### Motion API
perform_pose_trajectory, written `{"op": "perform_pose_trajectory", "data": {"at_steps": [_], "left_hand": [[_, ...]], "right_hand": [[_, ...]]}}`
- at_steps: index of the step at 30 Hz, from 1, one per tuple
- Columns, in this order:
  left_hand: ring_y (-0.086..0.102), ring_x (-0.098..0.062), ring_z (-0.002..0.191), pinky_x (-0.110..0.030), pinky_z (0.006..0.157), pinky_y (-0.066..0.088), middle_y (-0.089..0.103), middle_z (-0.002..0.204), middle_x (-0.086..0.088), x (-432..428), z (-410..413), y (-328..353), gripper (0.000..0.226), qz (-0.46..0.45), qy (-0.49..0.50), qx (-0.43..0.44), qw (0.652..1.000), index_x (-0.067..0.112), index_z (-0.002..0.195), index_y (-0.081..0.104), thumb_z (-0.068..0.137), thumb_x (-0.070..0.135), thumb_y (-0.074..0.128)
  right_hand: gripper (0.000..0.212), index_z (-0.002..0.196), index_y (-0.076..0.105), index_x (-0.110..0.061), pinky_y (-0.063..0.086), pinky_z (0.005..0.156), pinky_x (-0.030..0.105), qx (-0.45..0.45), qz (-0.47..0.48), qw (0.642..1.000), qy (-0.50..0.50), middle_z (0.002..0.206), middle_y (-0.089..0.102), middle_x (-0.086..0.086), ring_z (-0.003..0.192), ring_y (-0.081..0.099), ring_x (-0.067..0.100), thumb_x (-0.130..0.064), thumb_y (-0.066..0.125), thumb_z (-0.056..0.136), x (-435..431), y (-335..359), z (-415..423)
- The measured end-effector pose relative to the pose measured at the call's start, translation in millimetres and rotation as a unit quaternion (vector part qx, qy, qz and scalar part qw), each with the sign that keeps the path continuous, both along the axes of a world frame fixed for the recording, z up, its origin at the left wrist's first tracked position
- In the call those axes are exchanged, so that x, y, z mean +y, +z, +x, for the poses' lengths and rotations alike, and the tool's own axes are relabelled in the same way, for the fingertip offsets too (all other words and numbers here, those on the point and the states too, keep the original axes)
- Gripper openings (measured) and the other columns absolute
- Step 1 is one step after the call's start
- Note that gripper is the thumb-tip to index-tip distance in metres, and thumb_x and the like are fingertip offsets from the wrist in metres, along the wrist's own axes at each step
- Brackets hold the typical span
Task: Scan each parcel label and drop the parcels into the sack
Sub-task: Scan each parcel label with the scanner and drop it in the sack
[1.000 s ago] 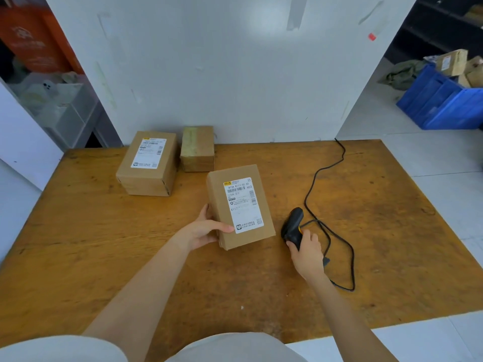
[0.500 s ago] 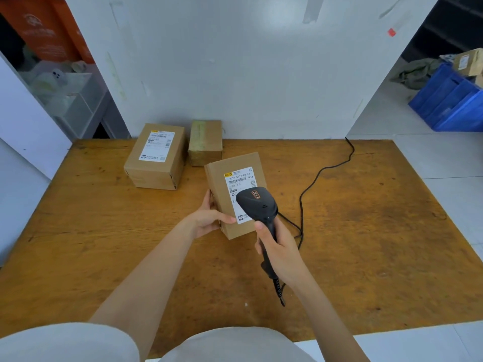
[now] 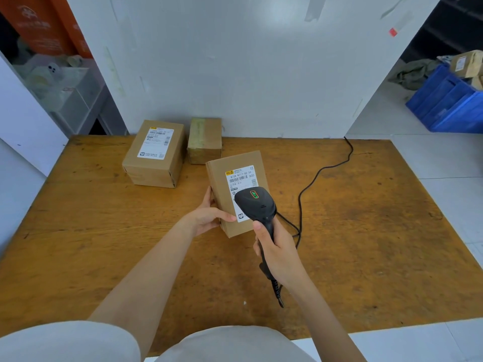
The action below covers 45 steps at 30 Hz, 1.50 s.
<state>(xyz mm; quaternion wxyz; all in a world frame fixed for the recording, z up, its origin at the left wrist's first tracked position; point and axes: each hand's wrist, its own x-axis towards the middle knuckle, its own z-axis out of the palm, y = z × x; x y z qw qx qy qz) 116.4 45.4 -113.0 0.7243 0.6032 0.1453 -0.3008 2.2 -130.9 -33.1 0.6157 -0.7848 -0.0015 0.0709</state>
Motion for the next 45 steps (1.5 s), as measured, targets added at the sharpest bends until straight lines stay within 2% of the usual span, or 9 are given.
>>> {"op": "perform_pose_trajectory", "data": {"at_steps": [5, 8, 11, 14, 18, 22, 27, 33, 45], "left_hand": [[0.049, -0.023, 0.123, -0.05, 0.094, 0.05, 0.044, 0.14, 0.001, 2, 0, 1, 0.131, 0.0, -0.005, -0.005, 1.0, 0.048, 0.15, 0.003, 0.064, -0.019, 0.075], [0.049, -0.022, 0.122, -0.047, 0.088, 0.053, 0.046, 0.137, 0.002, 3, -1, 1, 0.131, -0.001, 0.0, 0.0, 1.0, 0.047, 0.15, 0.002, 0.064, -0.019, 0.075], [0.05, -0.019, 0.118, -0.041, 0.075, 0.054, 0.046, 0.137, 0.004, 6, -2, 1, 0.13, -0.004, 0.011, 0.011, 1.0, 0.045, 0.151, 0.001, 0.065, -0.018, 0.075], [0.053, -0.014, 0.111, -0.038, 0.07, 0.053, 0.049, 0.133, 0.007, 10, -5, 1, 0.127, -0.006, 0.023, 0.017, 1.0, 0.046, 0.151, 0.003, 0.066, -0.015, 0.076], [0.048, -0.018, 0.122, -0.048, 0.092, 0.049, 0.047, 0.139, 0.008, 17, -8, -1, 0.126, -0.001, 0.035, 0.023, 0.999, 0.048, 0.15, 0.005, 0.067, -0.011, 0.078], [0.043, -0.022, 0.13, -0.054, 0.106, 0.039, 0.042, 0.146, 0.005, 27, -13, 0, 0.128, 0.003, 0.036, 0.034, 0.999, 0.048, 0.15, 0.001, 0.066, -0.006, 0.081], [0.049, -0.019, 0.122, -0.049, 0.094, 0.048, 0.053, 0.131, 0.01, 46, -19, 3, 0.123, 0.005, 0.064, 0.03, 0.998, 0.051, 0.148, 0.008, 0.066, -0.004, 0.082], [0.052, -0.015, 0.12, -0.052, 0.101, 0.046, 0.057, 0.131, 0.01, 69, -25, 13, 0.125, 0.014, 0.102, 0.033, 0.994, 0.051, 0.149, 0.008, 0.063, 0.0, 0.084], [0.055, -0.018, 0.121, -0.051, 0.099, 0.047, 0.059, 0.13, 0.007, 139, -95, 45, 0.109, -0.009, 0.208, 0.021, 0.978, 0.059, 0.143, 0.019, 0.062, 0.032, 0.086]], "right_hand": [[0.034, 0.097, 0.053, -0.03, 0.044, 0.054, 0.016, -0.012, -0.005, 1.0, -0.003, 0.055, 0.053, -0.012, 0.05, 0.049, 0.002, -0.06, 0.045, 0.082, -2, -5, 1], [0.027, 0.1, 0.052, -0.036, 0.048, 0.063, 0.016, -0.023, -0.031, 0.998, -0.057, 0.076, 0.062, -0.018, 0.069, 0.059, -0.001, -0.057, 0.055, 0.084, -10, -20, 6], [0.027, 0.106, 0.048, -0.035, 0.046, 0.072, 0.019, -0.024, -0.137, 0.979, -0.151, 0.101, 0.059, -0.015, 0.092, 0.059, 0.001, -0.036, 0.066, 0.086, -30, -47, 17], [0.038, 0.112, 0.049, -0.018, 0.05, 0.079, 0.036, 0.046, -0.294, 0.939, -0.176, 0.111, 0.058, 0.002, 0.1, 0.058, 0.021, -0.038, 0.067, 0.085, -53, -76, 27], [0.055, 0.122, 0.047, -0.013, 0.05, 0.088, 0.046, 0.132, -0.475, 0.864, -0.103, 0.121, 0.057, 0.006, 0.115, 0.051, 0.028, -0.051, 0.061, 0.086, -64, -99, 36], [0.062, 0.129, 0.042, -0.014, 0.045, 0.096, 0.046, 0.163, -0.512, 0.842, -0.056, 0.13, 0.053, 0.005, 0.125, 0.044, 0.027, -0.052, 0.063, 0.085, -60, -106, 39], [0.071, 0.138, 0.028, -0.011, 0.033, 0.105, 0.052, 0.163, -0.51, 0.84, -0.095, 0.142, 0.03, 0.012, 0.134, 0.028, 0.034, -0.031, 0.068, 0.082, -40, -84, 53], [0.05, 0.145, 0.033, -0.018, 0.029, 0.112, 0.041, -0.014, -0.216, 0.976, -0.027, 0.15, 0.029, 0.007, 0.138, 0.028, 0.024, -0.032, 0.044, 0.099, 9, -52, 83], [0.052, 0.139, 0.038, -0.018, 0.035, 0.093, 0.024, -0.095, -0.102, 0.988, 0.061, 0.129, 0.045, -0.005, 0.108, 0.041, 0.003, -0.037, 0.055, 0.094, 126, -36, 68]]}}
